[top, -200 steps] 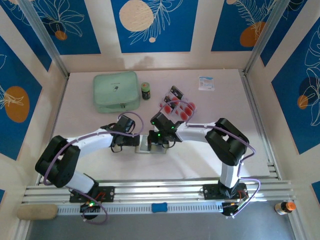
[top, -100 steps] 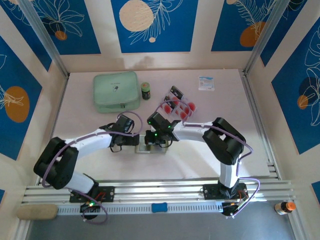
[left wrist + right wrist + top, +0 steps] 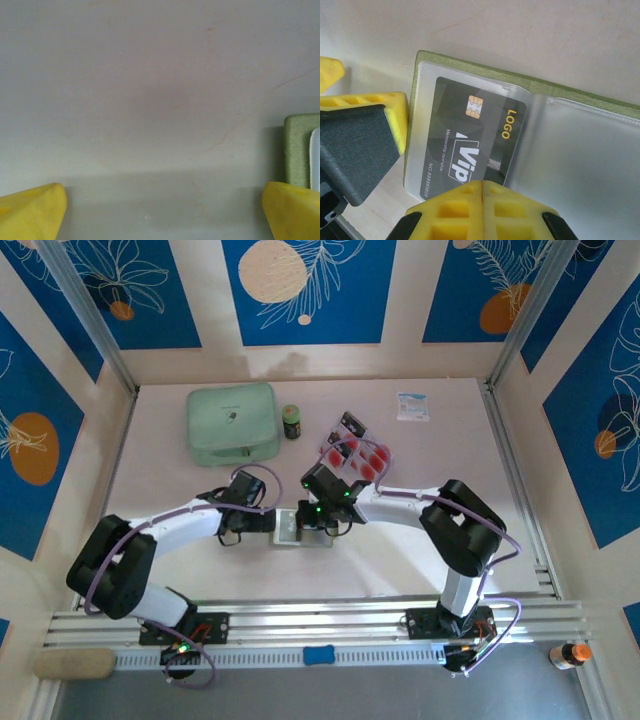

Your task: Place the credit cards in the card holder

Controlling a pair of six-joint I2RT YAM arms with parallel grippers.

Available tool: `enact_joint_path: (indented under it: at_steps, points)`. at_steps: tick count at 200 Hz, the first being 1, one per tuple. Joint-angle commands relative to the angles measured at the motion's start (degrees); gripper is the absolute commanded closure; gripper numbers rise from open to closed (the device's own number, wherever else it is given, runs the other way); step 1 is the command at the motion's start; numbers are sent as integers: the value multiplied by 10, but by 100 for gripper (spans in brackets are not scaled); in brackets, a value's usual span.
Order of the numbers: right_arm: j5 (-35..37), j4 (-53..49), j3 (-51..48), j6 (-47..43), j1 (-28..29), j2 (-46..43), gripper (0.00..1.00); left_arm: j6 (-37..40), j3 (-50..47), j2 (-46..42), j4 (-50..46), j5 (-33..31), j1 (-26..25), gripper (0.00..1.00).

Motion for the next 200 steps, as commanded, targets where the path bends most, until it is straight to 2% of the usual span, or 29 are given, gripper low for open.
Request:
enact_joint_path:
  at_steps: [1,101,200]
  points:
    - [5,-12,-6,-6,1,10,100,-3,-8,12,1,0,5,0]
    - [-10,-20,38,-10,17,62,100,-3,-12,19,11,4,6,0]
    - [-34,-2,42,18,18,72,100,-8,8,-7,-5,8,7,0]
